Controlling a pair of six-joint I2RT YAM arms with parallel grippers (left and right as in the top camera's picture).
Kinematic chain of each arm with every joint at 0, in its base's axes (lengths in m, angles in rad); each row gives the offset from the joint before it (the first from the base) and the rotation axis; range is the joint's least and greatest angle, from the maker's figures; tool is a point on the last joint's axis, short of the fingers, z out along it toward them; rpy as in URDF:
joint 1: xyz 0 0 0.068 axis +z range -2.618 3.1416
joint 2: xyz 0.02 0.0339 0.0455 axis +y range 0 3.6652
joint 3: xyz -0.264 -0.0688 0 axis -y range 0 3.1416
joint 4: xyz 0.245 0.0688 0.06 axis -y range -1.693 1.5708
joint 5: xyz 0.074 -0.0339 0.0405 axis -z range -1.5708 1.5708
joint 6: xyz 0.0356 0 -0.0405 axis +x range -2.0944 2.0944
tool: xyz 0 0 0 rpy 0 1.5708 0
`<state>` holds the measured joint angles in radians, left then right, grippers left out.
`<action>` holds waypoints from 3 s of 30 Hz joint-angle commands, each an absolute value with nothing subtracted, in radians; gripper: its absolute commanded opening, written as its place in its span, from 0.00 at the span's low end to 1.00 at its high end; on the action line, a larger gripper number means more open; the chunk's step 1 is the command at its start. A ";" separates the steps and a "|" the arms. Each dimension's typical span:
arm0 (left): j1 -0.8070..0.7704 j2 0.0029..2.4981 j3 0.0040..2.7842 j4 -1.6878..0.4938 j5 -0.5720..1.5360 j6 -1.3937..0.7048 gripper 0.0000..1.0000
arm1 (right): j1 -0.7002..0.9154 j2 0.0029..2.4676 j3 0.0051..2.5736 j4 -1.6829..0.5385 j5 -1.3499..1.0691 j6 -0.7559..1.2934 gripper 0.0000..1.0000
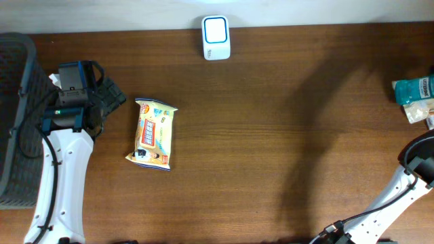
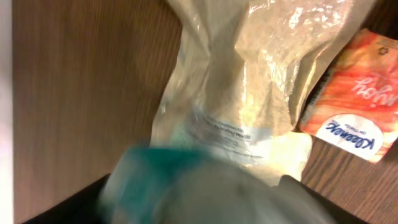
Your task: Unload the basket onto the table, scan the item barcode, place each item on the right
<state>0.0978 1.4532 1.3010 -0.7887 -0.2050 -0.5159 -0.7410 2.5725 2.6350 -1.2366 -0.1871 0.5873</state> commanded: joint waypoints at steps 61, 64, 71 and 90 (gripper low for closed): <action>-0.083 1.895 1.134 -0.632 0.260 -0.149 0.24 | 0.268 2.363 2.663 -1.496 -0.301 0.186 0.98; -0.123 1.896 1.139 -0.629 0.259 -0.041 0.25 | 0.268 2.363 2.663 -1.512 -0.301 0.160 0.99; -0.169 1.896 1.292 -0.668 0.411 0.137 0.38 | 0.268 2.363 2.663 -1.639 -0.302 -0.002 0.99; -0.132 1.896 1.641 -1.191 -0.206 -0.459 0.99 | 0.459 2.363 2.074 -1.222 -0.354 -0.030 0.89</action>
